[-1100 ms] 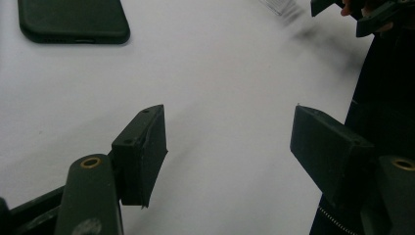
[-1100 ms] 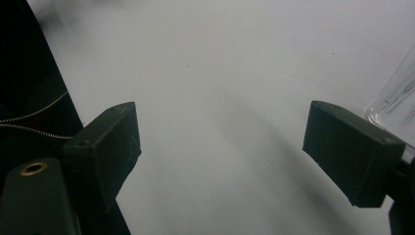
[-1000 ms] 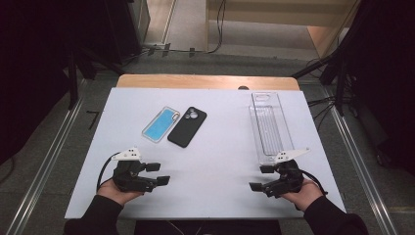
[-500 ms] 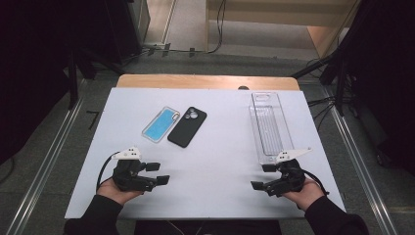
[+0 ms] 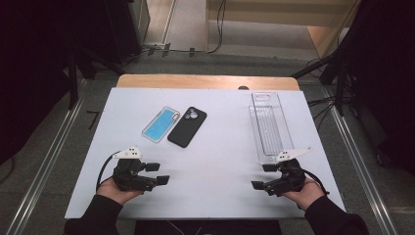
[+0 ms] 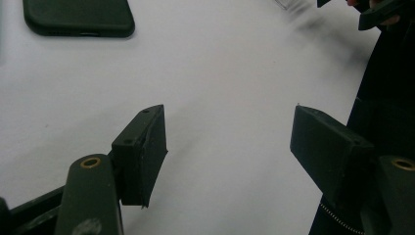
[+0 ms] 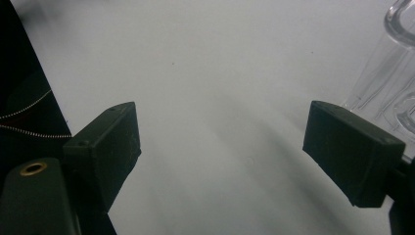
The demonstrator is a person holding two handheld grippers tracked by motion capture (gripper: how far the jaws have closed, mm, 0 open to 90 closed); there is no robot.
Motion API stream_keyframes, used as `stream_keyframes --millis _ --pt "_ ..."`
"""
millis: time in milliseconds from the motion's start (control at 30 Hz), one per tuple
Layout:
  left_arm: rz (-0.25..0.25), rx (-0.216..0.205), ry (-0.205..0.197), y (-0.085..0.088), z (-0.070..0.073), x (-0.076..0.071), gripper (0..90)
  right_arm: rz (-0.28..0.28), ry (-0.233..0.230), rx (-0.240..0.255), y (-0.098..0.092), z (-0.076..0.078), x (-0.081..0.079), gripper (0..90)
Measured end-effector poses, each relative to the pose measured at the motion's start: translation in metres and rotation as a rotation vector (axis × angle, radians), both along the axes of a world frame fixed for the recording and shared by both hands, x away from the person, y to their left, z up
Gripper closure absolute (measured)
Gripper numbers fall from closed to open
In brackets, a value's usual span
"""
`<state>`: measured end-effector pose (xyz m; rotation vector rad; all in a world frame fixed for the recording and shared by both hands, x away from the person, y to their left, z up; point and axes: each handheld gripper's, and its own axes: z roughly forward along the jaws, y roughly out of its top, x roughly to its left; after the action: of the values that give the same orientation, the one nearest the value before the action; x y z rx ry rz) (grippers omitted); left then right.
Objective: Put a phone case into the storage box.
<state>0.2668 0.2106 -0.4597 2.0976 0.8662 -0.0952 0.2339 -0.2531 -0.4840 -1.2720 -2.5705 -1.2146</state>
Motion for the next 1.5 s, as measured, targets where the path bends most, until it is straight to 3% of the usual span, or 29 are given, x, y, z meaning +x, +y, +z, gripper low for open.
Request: stream_keyframes --millis 500,667,1167,1267,1400,1500 --pt "0.026 0.027 0.004 0.0 0.002 0.001 30.1 0.003 0.003 -0.006 0.0 0.0 0.0 12.1" --pt "0.053 0.025 0.028 0.001 0.003 0.002 30.1 0.003 0.004 -0.009 0.0 -0.001 0.0 12.1" --pt "0.175 0.048 -0.022 0.017 0.007 0.009 26.2 0.003 0.005 -0.013 0.0 -0.001 0.001 12.1" --pt "0.204 0.069 -0.03 0.018 0.007 0.011 20.4 0.002 0.005 -0.015 0.0 -0.001 0.001 12.1" --pt "0.234 0.071 -0.038 0.019 0.008 0.014 1.2 0.001 0.005 -0.015 -0.001 -0.001 0.001 12.1" --pt "0.21 0.045 -0.034 0.021 0.009 0.018 0.0 -0.003 0.005 -0.014 -0.001 -0.001 0.001 12.1"
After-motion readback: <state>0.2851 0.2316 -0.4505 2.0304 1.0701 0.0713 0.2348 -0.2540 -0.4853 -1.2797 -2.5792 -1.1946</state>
